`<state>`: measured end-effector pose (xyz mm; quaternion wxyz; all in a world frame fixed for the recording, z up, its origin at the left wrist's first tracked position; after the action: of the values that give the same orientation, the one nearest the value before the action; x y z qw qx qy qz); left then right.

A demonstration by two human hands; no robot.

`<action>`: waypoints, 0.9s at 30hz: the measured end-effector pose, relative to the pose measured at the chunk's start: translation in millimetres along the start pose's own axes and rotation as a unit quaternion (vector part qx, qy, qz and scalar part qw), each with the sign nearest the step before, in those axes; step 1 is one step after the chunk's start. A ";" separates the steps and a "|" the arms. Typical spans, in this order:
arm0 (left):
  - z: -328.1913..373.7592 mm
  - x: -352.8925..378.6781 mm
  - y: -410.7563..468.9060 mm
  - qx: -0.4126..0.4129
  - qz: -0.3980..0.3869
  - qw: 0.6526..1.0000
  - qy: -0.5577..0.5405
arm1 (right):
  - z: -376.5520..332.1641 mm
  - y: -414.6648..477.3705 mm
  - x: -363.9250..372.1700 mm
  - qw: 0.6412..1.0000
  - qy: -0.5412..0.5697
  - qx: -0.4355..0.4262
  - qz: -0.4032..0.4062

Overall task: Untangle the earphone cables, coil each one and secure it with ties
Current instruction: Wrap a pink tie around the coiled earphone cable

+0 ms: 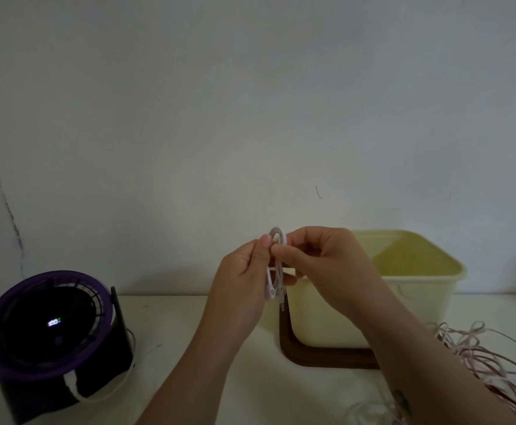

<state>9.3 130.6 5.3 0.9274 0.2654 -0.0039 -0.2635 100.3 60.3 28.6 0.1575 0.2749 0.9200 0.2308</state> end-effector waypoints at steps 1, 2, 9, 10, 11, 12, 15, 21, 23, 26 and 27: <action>0.3 1.2 0.0 -0.005 -0.007 1.000 0.004 | 0.4 0.0 0.1 1.000 0.003 0.004 0.000; 0.2 1.5 0.7 -0.008 -0.009 1.000 0.013 | 1.1 0.0 0.4 1.000 0.008 0.009 -0.001; -5.0 4.6 4.2 -0.031 -0.104 0.993 -0.037 | 7.8 3.2 -7.4 0.999 -0.036 0.019 0.033; -3.9 6.2 3.3 -0.024 -0.131 0.989 -0.056 | 8.9 3.4 -10.8 0.998 -0.034 0.026 0.045; -2.6 6.8 2.8 -0.014 -0.149 0.987 -0.063 | 9.6 3.5 -12.6 0.998 -0.023 0.035 0.047; -1.4 6.2 2.7 -0.003 -0.159 0.986 -0.059 | 9.9 3.1 -12.9 0.998 -0.013 0.041 0.038; 2.7 3.6 2.6 0.021 -0.168 0.985 -0.027 | 8.6 2.7 -12.9 0.999 -0.020 0.038 0.001; 6.7 4.7 -5.3 0.014 -0.227 0.974 0.024 | 5.2 2.7 -11.5 0.990 0.045 0.023 -0.129; 12.3 6.0 -8.4 0.026 -0.240 0.970 0.022 | 1.5 1.6 -12.8 0.988 0.059 0.011 -0.140; 18.8 3.7 -10.6 0.041 -0.252 0.967 0.005 | -6.9 0.5 -16.4 0.990 0.076 -0.008 -0.121; 19.2 1.7 -11.7 0.043 -0.255 0.966 0.006 | -10.0 -0.4 -16.1 0.990 0.079 -0.015 -0.113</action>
<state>2.2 111.9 15.8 0.8173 0.2989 0.0583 -0.4892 108.8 47.3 39.5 0.1141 0.1475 0.9510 0.2465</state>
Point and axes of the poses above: each hand's wrist, its own y-axis towards the middle knuckle, its own x-axis out of the palm, z = x × y, the point moved 6 cm from there along y, towards the middle knuckle, and after that the axes turned 4 degrees about z, right-handed, at the moved point
